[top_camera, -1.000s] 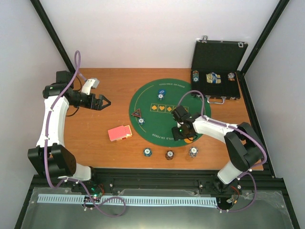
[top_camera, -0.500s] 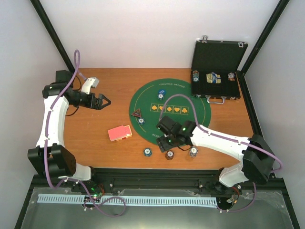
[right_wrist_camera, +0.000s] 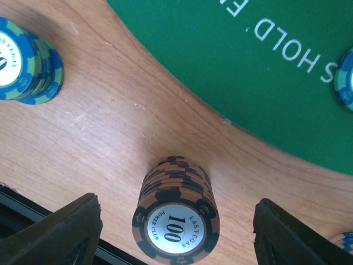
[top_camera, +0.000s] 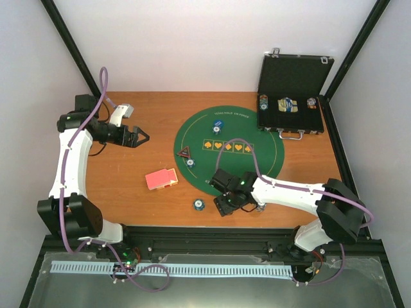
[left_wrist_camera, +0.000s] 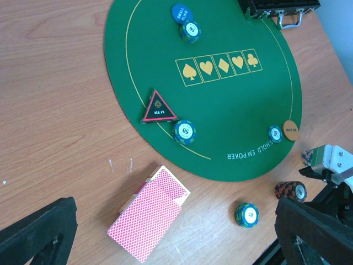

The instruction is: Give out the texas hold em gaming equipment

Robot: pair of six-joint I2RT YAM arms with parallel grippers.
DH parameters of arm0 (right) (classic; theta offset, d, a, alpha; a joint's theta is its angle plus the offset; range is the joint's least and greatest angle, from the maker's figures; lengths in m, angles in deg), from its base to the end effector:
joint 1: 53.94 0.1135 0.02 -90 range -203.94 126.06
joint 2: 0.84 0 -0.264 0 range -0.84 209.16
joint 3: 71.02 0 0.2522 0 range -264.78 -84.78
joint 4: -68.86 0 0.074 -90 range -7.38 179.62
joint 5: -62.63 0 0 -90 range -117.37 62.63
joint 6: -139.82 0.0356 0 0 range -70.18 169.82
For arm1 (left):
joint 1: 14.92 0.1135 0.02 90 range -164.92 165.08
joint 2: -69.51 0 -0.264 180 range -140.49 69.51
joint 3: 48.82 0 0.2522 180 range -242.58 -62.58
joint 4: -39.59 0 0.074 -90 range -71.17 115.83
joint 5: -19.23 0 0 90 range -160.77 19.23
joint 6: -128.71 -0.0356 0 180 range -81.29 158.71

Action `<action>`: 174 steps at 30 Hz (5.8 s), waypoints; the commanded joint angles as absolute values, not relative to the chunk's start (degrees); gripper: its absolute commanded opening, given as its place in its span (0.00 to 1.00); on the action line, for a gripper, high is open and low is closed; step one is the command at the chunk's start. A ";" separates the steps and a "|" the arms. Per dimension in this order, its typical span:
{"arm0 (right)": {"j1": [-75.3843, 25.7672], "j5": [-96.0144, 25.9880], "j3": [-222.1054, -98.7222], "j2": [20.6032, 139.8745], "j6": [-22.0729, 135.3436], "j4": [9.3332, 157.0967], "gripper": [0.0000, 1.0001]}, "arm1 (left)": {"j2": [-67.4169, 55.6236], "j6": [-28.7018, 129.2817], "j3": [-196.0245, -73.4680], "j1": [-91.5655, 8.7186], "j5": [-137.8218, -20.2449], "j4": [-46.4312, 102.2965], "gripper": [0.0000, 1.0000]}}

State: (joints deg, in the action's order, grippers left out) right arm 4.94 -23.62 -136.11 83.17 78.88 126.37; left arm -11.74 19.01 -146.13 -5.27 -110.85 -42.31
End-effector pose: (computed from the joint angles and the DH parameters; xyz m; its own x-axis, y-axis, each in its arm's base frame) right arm 0.1347 0.2186 0.1878 -0.8502 -0.4705 -0.2360 -0.4957 0.8665 0.0584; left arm 0.2637 0.0216 0.3518 -0.8025 0.1252 -0.5834 0.4270 0.8033 -0.4151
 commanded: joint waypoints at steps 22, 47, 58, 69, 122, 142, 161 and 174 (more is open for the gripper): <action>5.13 -23.76 -135.72 84.15 80.05 125.24 0.44 | -11.87 19.20 -148.51 -5.05 -112.04 -43.03 1.00; -1.77 -23.56 -165.55 100.52 69.24 129.63 0.41 | -11.92 19.97 -146.24 -5.06 -111.30 -41.85 1.00; -10.38 -26.81 -186.88 123.17 64.86 130.65 0.38 | -11.34 19.99 -146.47 -5.03 -111.36 -41.88 1.00; -12.33 -27.69 -200.49 135.68 64.20 132.72 0.39 | -11.65 20.07 -146.31 -5.02 -111.99 -41.19 1.00; 1.96 -24.32 -135.86 81.04 82.73 123.40 0.78 | -10.06 22.16 -145.89 -5.07 -113.09 -40.49 1.00; 4.34 -24.16 -132.79 86.24 83.39 119.89 0.72 | -10.34 22.03 -146.45 -5.05 -113.23 -40.53 1.00; 4.29 -24.58 -132.16 85.49 83.95 119.78 0.42 | -10.33 21.92 -146.51 -5.02 -113.34 -40.70 1.00; 4.12 -22.10 -144.16 83.52 80.26 129.98 0.41 | -10.60 21.66 -146.02 -5.07 -114.10 -40.35 1.00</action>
State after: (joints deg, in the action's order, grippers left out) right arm 3.82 -24.50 -138.82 85.00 82.35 125.84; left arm -11.72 21.41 -144.94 -5.27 -112.86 -41.00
